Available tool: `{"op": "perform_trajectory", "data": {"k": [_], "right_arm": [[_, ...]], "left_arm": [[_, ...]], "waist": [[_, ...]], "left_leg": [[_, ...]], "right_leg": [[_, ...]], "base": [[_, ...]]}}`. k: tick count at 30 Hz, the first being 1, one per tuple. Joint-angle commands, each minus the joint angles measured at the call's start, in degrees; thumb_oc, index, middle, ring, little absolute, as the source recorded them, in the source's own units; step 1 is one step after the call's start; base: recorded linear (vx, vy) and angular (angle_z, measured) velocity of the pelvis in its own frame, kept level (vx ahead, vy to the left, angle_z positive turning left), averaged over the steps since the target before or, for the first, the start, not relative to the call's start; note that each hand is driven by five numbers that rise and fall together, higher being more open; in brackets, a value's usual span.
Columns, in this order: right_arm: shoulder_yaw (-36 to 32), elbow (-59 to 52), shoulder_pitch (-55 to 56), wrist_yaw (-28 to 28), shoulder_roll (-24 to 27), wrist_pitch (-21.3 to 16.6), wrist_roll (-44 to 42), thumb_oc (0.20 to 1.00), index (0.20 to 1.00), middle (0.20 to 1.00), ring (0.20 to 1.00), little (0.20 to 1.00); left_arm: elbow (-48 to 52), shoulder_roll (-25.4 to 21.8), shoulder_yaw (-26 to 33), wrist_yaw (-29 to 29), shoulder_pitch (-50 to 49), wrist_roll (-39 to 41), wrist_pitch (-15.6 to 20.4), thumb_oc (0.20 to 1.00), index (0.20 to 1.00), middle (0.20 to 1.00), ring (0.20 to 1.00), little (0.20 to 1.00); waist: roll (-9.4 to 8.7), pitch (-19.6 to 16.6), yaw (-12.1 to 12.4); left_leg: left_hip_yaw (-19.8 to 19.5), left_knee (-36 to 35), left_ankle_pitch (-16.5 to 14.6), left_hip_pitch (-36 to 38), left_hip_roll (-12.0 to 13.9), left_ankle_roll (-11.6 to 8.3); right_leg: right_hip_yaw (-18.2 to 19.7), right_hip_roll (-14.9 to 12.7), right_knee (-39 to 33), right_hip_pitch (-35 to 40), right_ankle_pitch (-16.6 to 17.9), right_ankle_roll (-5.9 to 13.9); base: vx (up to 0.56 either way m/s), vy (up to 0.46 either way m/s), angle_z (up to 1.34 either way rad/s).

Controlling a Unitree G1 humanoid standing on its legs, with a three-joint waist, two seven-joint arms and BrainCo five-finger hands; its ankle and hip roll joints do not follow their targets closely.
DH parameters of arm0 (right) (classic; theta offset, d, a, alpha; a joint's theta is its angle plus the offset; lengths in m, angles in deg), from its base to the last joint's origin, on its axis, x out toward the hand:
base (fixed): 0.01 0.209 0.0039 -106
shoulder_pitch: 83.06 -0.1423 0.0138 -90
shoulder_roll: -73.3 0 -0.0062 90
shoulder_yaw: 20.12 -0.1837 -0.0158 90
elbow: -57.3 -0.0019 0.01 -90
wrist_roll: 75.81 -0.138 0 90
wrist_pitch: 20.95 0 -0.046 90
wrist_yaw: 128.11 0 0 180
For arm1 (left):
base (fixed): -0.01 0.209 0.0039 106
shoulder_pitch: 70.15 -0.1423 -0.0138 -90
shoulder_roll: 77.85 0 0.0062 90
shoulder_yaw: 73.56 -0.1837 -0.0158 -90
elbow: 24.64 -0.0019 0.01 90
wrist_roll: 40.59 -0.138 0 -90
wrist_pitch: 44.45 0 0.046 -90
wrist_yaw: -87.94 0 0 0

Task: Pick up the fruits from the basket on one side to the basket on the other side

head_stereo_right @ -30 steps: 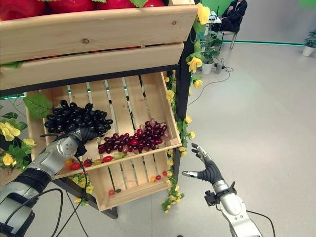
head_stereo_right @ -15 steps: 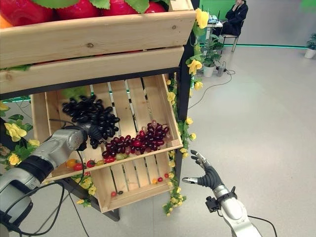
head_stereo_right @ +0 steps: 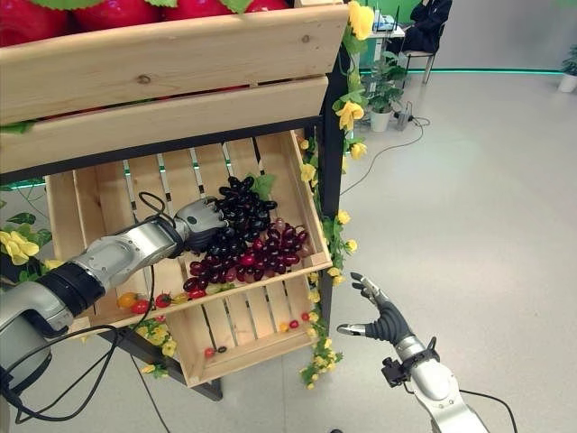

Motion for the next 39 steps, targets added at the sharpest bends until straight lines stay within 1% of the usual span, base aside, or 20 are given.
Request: {"op": "perform_trajectory", "data": {"k": [1,4,8,10,11,12,13,14,15,16,17,18,19,20,22,27,31,32,37,39], "right_arm": [[-3.8,-4.3,-1.5,1.7,2.3,-4.4,0.7,1.0,1.0,1.0,1.0,1.0],[-4.2,-4.2,-1.0,2.0,2.1,-4.6,1.1,1.0,1.0,1.0,1.0,1.0],[-4.4,-4.2,-0.7,2.2,2.0,-4.6,1.7,1.0,1.0,1.0,1.0,1.0],[-4.6,-4.1,-0.3,2.3,1.3,-4.3,1.9,1.0,1.0,1.0,1.0,1.0],[-4.9,-4.3,-0.1,2.6,0.7,-4.1,2.5,1.0,1.0,1.0,1.0,1.0],[-4.8,-4.3,-0.1,2.6,1.0,-4.1,2.5,1.0,1.0,1.0,1.0,1.0],[-5.6,-4.3,0.1,2.6,0.1,-3.5,3.0,1.0,1.0,1.0,1.0,1.0],[-5.6,-4.3,0.3,2.7,-0.1,-3.1,3.4,1.0,1.0,1.0,1.0,1.0],[-5.5,-4.3,0.3,2.7,0.1,-3.1,3.4,1.0,1.0,1.0,1.0,1.0],[-5.9,-4.1,0.3,2.7,-0.4,-2.6,3.4,1.0,1.0,1.0,1.0,1.0],[-6.2,-3.7,0.3,2.7,-1.6,-2.0,3.4,1.0,1.0,1.0,1.0,1.0],[-6.1,-3.7,0.3,2.7,-1.5,-2.0,3.4,1.0,1.0,1.0,1.0,1.0],[-6.3,-3.5,0.1,2.4,-2.2,-1.3,3.2,1.0,1.0,1.0,1.0,1.0],[-6.2,-3.5,0.1,2.4,-2.1,-1.3,3.2,1.0,1.0,1.0,1.0,1.0],[-6.5,-3.4,0.0,2.0,-3.1,-0.9,2.8,1.0,1.0,1.0,1.0,1.0],[-7.2,-2.8,-0.8,2.6,-3.8,-0.6,2.5,1.0,1.0,1.0,1.0,1.0],[-7.4,-3.0,-1.1,2.9,-3.6,-0.5,2.9,1.0,1.0,1.0,1.0,1.0],[-7.7,-3.1,-1.2,3.0,-3.8,-0.4,3.0,1.0,1.0,1.0,1.0,1.0],[-8.3,-3.3,-1.4,3.3,-3.8,-0.3,3.4,1.0,1.0,1.0,1.0,1.0],[-9.5,-3.2,-1.2,3.7,-4.2,-0.4,3.2,1.0,1.0,1.0,1.0,1.0]], "left_arm": [[-1.8,-1.8,-1.8,2.6,8.1,-2.5,0.7,1.0,1.0,1.0,1.0,1.0],[-1.1,-2.5,0.5,2.7,6.6,-2.8,-0.4,1.0,1.0,1.0,1.0,1.0],[-1.7,-0.5,4.6,3.2,3.3,-3.8,-2.4,1.0,1.0,1.0,1.0,1.0],[-1.3,1.8,10.4,3.8,0.5,-1.4,-4.5,1.0,1.0,1.0,1.0,1.0],[-1.6,4.5,17.3,5.6,-3.1,2.0,-7.4,1.0,1.0,1.0,1.0,1.0],[-1.5,4.5,17.7,5.6,-3.5,1.9,-7.4,1.0,1.0,1.0,1.0,1.0],[0.7,6.9,25.0,6.1,-8.1,7.1,-8.9,1.0,1.0,1.0,1.0,1.0],[2.1,7.7,27.7,6.9,-9.9,9.1,-9.5,1.0,1.0,1.0,1.0,1.0],[2.3,7.7,28.0,6.8,-10.3,9.1,-9.6,1.0,1.0,1.0,1.0,1.0],[4.0,8.8,31.9,8.0,-13.1,12.8,-9.8,1.0,1.0,1.0,1.0,1.0],[7.6,11.1,38.9,10.7,-18.4,18.3,-10.4,1.0,1.0,1.0,1.0,1.0],[7.9,11.0,39.2,10.6,-18.8,18.3,-10.5,1.0,1.0,1.0,1.0,1.0],[7.8,12.1,44.4,13.5,-22.0,25.5,-9.7,1.0,1.0,1.0,1.0,1.0],[8.0,12.1,44.6,13.5,-22.3,25.5,-9.7,1.0,1.0,1.0,1.0,1.0],[11.6,14.3,49.0,15.4,-27.7,30.9,-8.5,1.0,1.0,1.0,1.0,1.0],[16.5,17.2,52.9,17.4,-33.6,36.1,-7.2,1.0,1.0,1.0,1.0,1.0],[19.6,16.9,54.3,17.1,-35.9,37.8,-6.7,1.0,1.0,1.0,1.0,1.0],[22.2,17.4,55.1,16.0,-37.9,40.8,-5.4,1.0,1.0,1.0,1.0,1.0],[27.3,18.5,54.8,13.4,-40.8,46.1,-3.0,1.0,1.0,1.0,1.0,1.0],[31.8,18.4,54.5,9.2,-43.6,52.5,-0.3,1.0,1.0,1.0,1.0,1.0]], "waist": [[-0.7,1.1,-0.4],[-0.92,1.0,0.0],[-1.17,0.9,0.3],[-1.81,1.0,0.8],[-2.18,1.1,1.2],[-1.94,1.0,1.1],[-2.41,1.1,1.6],[-2.4,1.1,1.6],[-2.28,1.0,1.5],[-2.39,1.1,1.6],[-2.68,1.0,2.1],[-2.58,1.0,2.0],[-2.69,0.9,2.1],[-2.61,0.8,2.0],[-2.82,0.8,2.2],[-3.01,0.7,2.4],[-3.0,0.7,2.5],[-3.04,0.8,2.7],[-3.02,0.8,2.8],[-3.12,0.7,2.9]], "left_leg": [[-0.9,0.5,-1.1,-1.7,0.1,-2.3],[-1.0,0.4,-1.1,-1.7,0.2,-2.31],[-1.3,0.4,-1.1,-1.7,0.3,-2.31],[-1.6,0.5,-1.1,-1.8,0.3,-2.24],[-1.8,0.5,-1.0,-1.8,0.2,-2.14],[-1.9,0.5,-1.0,-1.8,0.2,-2.14],[-2.2,0.5,-1.0,-1.8,0.1,-2.04],[-2.2,0.6,-1.0,-1.8,0.1,-2.04],[-2.2,0.5,-1.0,-1.8,0.2,-2.04],[-2.3,0.6,-1.0,-1.7,0.1,-2.02],[-2.3,0.5,-1.0,-1.7,0.1,-1.97],[-2.3,0.5,-1.0,-1.7,0.1,-1.97],[-2.2,0.5,-1.0,-1.7,0.1,-1.96],[-2.2,0.5,-1.0,-1.7,0.2,-1.96],[-2.0,0.5,-1.0,-1.6,0.2,-1.9],[-2.1,0.4,-1.1,-1.5,0.2,-1.83],[-2.2,0.4,-1.1,-1.6,0.1,-1.79],[-2.2,0.5,-1.1,-1.6,0.1,-1.79],[-2.2,0.6,-1.1,-1.5,0.3,-1.81],[-2.3,0.6,-1.1,-1.5,0.4,-1.94]], "right_leg": [[-1.6,-4.5,2.5,5.8,-8.2,9.28],[-1.7,-4.5,2.3,6.1,-8.3,9.17],[-2.0,-4.4,2.2,6.3,-8.4,9.01],[-2.2,-4.4,2.1,6.4,-8.5,8.83],[-2.5,-4.4,2.0,6.6,-8.6,8.61],[-2.5,-4.4,2.1,6.6,-8.6,8.62],[-2.8,-4.4,1.9,6.7,-8.6,8.43],[-2.9,-4.4,1.8,6.9,-8.6,8.33],[-2.9,-4.4,1.8,6.9,-8.6,8.33],[-2.9,-4.4,1.7,7.0,-8.6,8.2],[-3.0,-4.5,1.6,7.1,-8.5,8.01],[-3.0,-4.4,1.5,7.1,-8.5,8.01],[-2.9,-4.5,1.5,7.1,-8.4,7.92],[-2.9,-4.5,1.4,7.2,-8.4,7.93],[-2.7,-4.5,1.5,7.2,-8.3,7.82],[-2.7,-4.5,1.6,7.2,-8.2,7.68],[-2.6,-4.5,1.7,7.1,-8.2,7.58],[-2.6,-4.5,1.8,7.1,-8.2,7.53],[-2.5,-4.4,1.8,7.1,-8.3,7.31],[-2.4,-4.2,1.9,7.1,-8.6,7.12]], "base": [[0.0,0.0,0.0],[0.0,0.0,0.0],[0.0,0.0,0.0],[0.0,0.0,0.0],[0.0,0.0,0.0],[0.0,0.0,0.0],[0.0,0.0,0.0],[0.0,0.0,0.0],[0.0,0.0,0.0],[0.0,0.0,0.0],[0.0,0.0,0.0],[0.0,0.0,0.0],[0.01,0.014,0.03],[0.01,0.027,0.03],[0.0,0.0,0.0],[0.0,0.001,0.01],[0.0,0.0,0.0],[0.0,0.0,0.0],[0.0,0.0,0.0],[0.0,-0.021,0.0]]}}
